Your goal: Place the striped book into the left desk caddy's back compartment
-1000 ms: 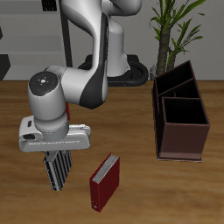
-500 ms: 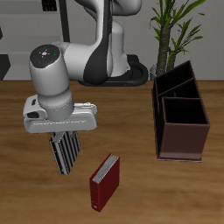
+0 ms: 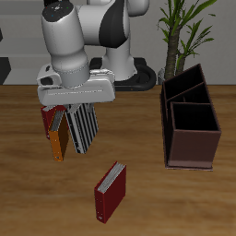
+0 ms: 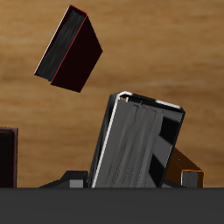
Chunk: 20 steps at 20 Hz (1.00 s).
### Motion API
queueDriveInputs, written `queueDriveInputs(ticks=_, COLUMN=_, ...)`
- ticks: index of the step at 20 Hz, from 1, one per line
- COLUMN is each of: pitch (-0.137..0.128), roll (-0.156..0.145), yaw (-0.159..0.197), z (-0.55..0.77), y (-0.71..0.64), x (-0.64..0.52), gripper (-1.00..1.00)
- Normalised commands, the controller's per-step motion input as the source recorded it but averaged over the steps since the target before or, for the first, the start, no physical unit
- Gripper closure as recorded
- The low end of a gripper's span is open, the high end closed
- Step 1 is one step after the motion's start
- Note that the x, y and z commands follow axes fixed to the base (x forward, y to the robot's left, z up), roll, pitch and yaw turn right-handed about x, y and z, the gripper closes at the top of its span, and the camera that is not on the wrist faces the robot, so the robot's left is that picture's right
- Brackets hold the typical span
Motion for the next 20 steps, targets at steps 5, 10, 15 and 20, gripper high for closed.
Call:
queueDriveInputs(ticks=5, pitch=-0.077, roll=0.018, yaw=-0.044, z=0.60, y=0.38, x=-0.60, gripper=1.00)
queueDriveInputs(ticks=10, pitch=-0.040, roll=0.010, yaw=-0.026, z=0.28, y=0.18, x=-0.31, gripper=1.00)
queueDriveInputs(ticks=15, pitch=-0.044, roll=0.037, yaw=0.013, z=0.18, y=0.45, x=-0.49, gripper=1.00)
queueDriveInputs(ticks=20, pitch=-0.012, roll=0.075, yaw=0.036, z=0.13, y=0.54, x=-0.51, gripper=1.00)
